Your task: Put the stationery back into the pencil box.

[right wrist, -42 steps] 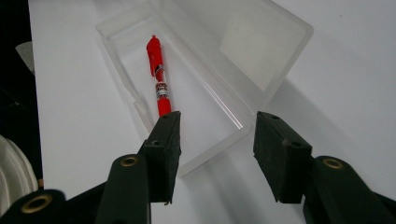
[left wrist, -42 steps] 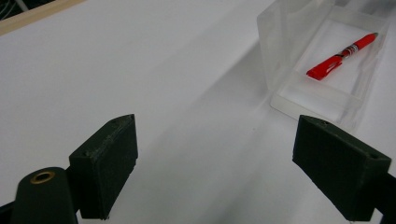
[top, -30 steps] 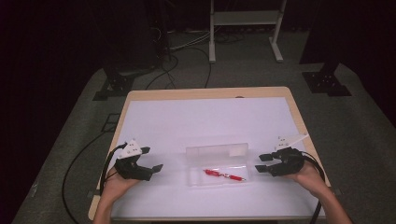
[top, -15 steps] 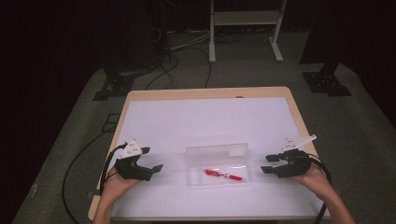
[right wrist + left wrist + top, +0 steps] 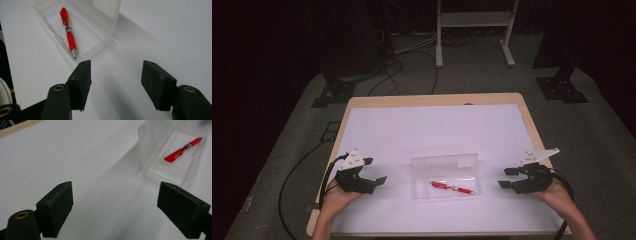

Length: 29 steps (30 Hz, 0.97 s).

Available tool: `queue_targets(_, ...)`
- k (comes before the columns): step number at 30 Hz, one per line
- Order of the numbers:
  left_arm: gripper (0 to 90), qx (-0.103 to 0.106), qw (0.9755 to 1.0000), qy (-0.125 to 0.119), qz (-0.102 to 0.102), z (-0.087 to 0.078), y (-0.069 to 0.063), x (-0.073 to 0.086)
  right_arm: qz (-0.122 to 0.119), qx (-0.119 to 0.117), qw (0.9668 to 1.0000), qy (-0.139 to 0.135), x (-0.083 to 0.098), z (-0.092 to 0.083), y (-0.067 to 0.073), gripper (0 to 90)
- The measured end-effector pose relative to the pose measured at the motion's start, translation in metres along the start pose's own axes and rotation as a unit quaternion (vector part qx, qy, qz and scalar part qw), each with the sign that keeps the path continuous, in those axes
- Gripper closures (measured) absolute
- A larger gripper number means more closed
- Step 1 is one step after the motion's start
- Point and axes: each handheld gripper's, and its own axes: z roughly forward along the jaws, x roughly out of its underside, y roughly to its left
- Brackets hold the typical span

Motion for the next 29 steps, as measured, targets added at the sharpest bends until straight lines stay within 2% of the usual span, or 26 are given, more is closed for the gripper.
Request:
queue_targets(18, 12.8, -0.001, 1.0, 0.0, 0.0, -0.001, 0.0, 0.0, 0.022, 0.014, 0.9997, 0.0, 0.023, -0.01, -0.004, 37.7)
queue_targets(29, 12.3, 0.001, 1.0, 0.002, 0.0, 0.003, -0.003, -0.001, 0.042, 0.024, 0.9987, -0.013, 0.044, -0.012, -0.003, 35.7)
